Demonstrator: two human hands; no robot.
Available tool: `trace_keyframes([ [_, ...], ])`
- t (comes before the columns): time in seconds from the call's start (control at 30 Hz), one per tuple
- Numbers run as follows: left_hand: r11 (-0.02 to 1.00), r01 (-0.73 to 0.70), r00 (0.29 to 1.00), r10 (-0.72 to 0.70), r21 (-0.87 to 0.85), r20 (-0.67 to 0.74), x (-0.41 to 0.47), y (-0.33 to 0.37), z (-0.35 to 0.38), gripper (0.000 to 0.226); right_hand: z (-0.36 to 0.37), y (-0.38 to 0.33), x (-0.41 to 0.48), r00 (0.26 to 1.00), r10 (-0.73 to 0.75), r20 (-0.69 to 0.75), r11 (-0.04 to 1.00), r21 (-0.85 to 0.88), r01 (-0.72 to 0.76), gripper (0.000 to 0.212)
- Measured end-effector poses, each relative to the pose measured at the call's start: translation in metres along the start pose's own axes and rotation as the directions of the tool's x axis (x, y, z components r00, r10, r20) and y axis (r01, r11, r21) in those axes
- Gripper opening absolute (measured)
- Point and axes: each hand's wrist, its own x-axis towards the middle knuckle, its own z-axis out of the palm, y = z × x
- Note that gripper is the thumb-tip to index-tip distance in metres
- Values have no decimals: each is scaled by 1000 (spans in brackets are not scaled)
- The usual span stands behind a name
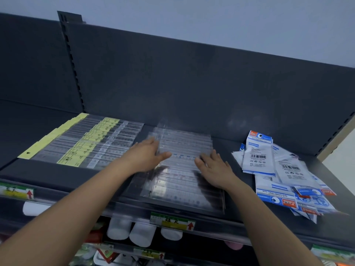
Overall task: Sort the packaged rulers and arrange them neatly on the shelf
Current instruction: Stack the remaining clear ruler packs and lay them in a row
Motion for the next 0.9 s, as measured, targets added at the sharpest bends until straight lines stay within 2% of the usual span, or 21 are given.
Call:
trace_keyframes([
  [0.07, 994, 59, 998, -59, -88, -7, 3, -2, 3, 78, 0, 0, 2, 1000, -6, -14, 999, 54, 7, 57],
  [0.2, 978, 90, 996, -83, -186, 44, 11, -7, 6, 75, 3, -3, 7, 1000, -5, -24, 996, 94, 8, 56],
  [0.33, 946, 107, 993, -119, -305, -21, 17, -9, 2, 72, 4, -3, 11, 986, 25, -164, 976, 216, 11, 52],
  [0.4, 933, 124, 992, -128, -336, 11, 18, -7, 3, 72, 3, -4, 15, 988, 71, -140, 971, 236, -36, 55],
  [0.5, 927, 87, 996, -83, -364, 25, 18, -3, 6, 70, 2, -7, 17, 996, 50, -68, 975, 219, -34, 56],
  [0.6, 901, 96, 993, -113, -422, -17, 19, -4, 3, 68, 1, -7, 18, 992, 49, -113, 954, 298, -13, 55],
  [0.7, 942, 91, 995, -70, -322, 76, 17, -5, 3, 65, 1, -8, 17, 996, 74, -58, 964, 259, -57, 54],
  [0.77, 948, 70, 992, -33, -310, 123, 14, -4, 0, 63, 2, -9, 13, 998, 42, -48, 963, 268, -27, 54],
  [0.83, 942, 49, 995, -16, -333, 101, 6, -2, -7, 65, 1, -8, 4, 996, 14, -86, 910, 415, 23, 55],
  [0.9, 967, -44, 993, 70, -251, 99, -9, -2, -12, 69, -3, -6, -7, 988, 38, -151, 814, 578, 57, 54],
])
